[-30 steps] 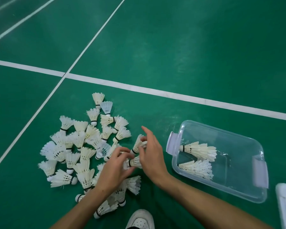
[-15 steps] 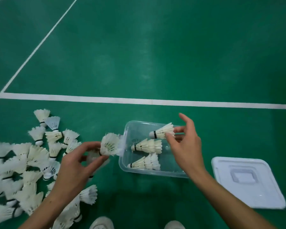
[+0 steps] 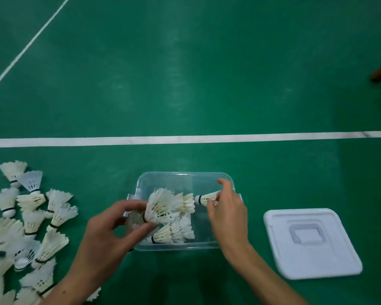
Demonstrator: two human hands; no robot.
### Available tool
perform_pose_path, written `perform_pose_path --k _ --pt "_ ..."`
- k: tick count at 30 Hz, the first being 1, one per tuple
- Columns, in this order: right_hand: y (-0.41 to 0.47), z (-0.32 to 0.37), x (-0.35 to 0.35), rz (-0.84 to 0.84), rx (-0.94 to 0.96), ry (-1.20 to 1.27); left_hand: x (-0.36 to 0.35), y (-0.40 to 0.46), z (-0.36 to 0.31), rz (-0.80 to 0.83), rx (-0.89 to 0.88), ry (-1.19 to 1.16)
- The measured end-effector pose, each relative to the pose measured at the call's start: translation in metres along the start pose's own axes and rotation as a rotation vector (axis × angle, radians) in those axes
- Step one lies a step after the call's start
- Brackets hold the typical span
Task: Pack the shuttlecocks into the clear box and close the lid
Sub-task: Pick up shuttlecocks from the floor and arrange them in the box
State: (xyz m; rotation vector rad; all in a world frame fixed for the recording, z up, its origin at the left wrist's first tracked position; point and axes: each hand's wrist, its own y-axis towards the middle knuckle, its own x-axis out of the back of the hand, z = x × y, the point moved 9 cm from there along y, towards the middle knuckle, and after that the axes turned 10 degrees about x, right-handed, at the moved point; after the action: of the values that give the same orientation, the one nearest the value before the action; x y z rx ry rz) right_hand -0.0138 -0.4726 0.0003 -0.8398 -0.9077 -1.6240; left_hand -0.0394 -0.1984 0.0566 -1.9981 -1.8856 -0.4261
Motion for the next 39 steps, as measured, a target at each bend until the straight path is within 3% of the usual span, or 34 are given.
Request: perform_pose_path --k 14,20,23,35,39 --pt "0.012 -0.007 -0.027 0.064 -0.026 0.039 0.009 -0.004 -0.004 -0.013 -0.015 0.041" --pt "0.003 -0.005 -0.021 0.017 0.059 -0.047 0.009 -0.004 0.002 0.012 0.012 0.036" --pt "0.003 -0.006 -0.029 0.070 0.048 -0.081 0.009 -0.003 0.003 0.008 0.013 0.053" --pt "0.021 -0.017 -0.080 0.368 -0.168 0.296 0.000 0.017 0.004 0.048 0.033 0.163" --pt "0.023 -0.011 -0.069 0.474 -0.144 0.271 -0.015 0.037 0.001 0.125 0.025 0.220"
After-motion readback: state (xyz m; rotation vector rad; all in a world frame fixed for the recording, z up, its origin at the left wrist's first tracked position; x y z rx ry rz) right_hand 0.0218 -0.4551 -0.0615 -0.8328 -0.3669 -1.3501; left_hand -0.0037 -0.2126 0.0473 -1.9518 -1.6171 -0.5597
